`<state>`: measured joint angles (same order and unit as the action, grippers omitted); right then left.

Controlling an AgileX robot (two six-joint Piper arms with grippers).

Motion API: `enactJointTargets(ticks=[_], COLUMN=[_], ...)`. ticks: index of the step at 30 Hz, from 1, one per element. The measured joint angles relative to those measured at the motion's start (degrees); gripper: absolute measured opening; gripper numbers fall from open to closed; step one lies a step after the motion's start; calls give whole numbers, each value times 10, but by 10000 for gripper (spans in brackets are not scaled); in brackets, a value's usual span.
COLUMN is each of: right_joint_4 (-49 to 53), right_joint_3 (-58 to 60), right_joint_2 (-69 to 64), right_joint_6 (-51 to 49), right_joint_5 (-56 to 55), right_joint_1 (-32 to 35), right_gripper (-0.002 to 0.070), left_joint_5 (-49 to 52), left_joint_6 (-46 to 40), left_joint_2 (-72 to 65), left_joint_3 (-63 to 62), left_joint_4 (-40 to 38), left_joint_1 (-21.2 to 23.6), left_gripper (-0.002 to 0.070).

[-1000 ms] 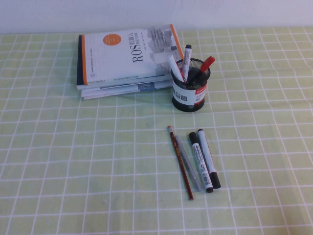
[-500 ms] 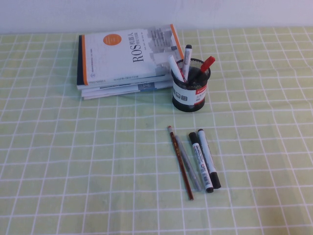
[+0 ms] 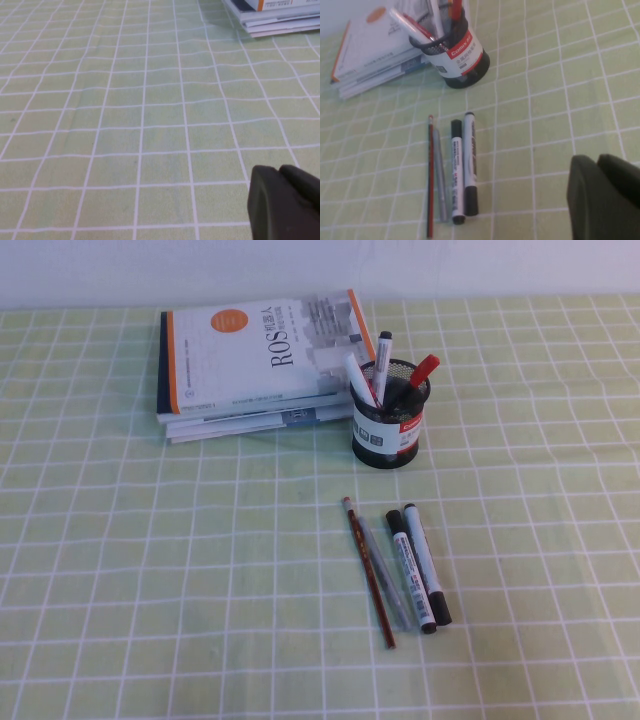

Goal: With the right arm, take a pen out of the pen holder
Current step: 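Take a marker out of the pen holder and lay it on the table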

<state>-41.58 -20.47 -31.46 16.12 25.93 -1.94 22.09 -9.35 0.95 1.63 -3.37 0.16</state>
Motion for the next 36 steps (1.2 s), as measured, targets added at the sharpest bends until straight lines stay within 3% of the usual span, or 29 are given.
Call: enactJointTargets(ticks=[7, 18, 22, 31, 36], right_joint_4=[-35, -5, 76, 328, 356], right_joint_3=[-67, -132, -140, -141, -157], right_joint_2=[-144, -345, -407, -559, -652], right_joint_6=[91, 93, 0, -250, -279], right_joint_5=[-24, -251, -369, -702, -873], right_joint_1=[-15, -237, -286, -298, -298], right_gripper=[-13, 1, 67, 347, 382], left_joint_5=[0, 0, 0, 0, 0], left_joint_6=[0, 0, 0, 0, 0], left_joint_2=[0, 0, 0, 0, 0], left_joint_3=[0, 0, 0, 0, 0], left_joint_4=[0, 0, 0, 0, 0], left_joint_1=[0, 0, 0, 0, 0], left_gripper=[-5, -5, -5, -5, -5])
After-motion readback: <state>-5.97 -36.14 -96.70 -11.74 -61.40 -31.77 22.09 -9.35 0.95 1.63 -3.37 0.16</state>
